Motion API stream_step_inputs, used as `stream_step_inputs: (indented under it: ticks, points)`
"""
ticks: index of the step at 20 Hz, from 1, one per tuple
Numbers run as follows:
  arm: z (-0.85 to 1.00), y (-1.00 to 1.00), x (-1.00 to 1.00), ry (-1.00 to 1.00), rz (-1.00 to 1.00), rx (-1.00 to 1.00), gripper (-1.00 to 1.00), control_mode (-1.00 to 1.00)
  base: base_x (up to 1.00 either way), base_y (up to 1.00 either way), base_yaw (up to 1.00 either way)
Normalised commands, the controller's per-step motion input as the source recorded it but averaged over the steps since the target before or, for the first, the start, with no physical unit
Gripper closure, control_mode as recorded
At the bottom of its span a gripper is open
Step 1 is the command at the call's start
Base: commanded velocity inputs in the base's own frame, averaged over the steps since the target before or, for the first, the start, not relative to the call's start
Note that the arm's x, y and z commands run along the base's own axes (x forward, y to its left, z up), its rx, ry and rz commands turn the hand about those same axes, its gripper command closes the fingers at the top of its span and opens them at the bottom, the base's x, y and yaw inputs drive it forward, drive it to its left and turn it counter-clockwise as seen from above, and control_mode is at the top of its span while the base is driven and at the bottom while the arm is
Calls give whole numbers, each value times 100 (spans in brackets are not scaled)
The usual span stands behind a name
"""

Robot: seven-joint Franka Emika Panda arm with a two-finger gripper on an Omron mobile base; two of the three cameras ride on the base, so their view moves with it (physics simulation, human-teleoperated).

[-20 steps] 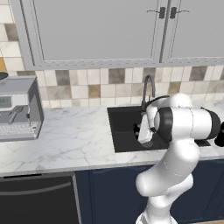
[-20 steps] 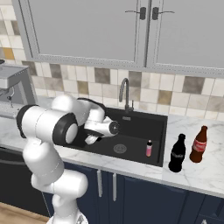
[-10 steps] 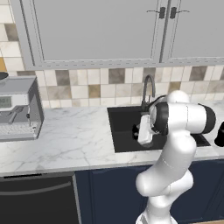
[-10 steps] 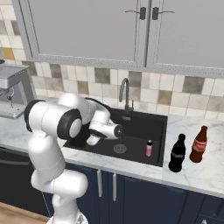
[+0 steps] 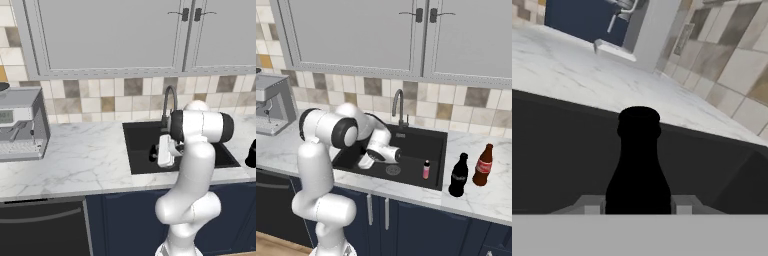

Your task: Place the large bottle from the dining counter next to the other large bottle outside the sink, and place the small bottle from the dining counter next to the other small bottle inside the sink.

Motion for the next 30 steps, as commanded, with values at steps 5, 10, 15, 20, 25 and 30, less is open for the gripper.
stream_step_inputs:
  ticks: [5, 10, 15, 20, 25, 30]
  points:
    - [-11, 0, 40, 0, 7, 2, 100, -100, 0, 0, 0]
    - [-22, 0, 42, 0, 8, 1, 100, -100, 0, 0, 0]
    - [-30, 0, 38, 0, 8, 0, 100, -100, 0, 0, 0]
    - [-26, 0, 34, 0, 8, 0, 100, -100, 0, 0, 0]
    - [-21, 0, 28, 0, 7, 0, -100, -100, 0, 0, 0]
    - [-7, -3, 8, 0, 7, 0, -100, -100, 0, 0, 0]
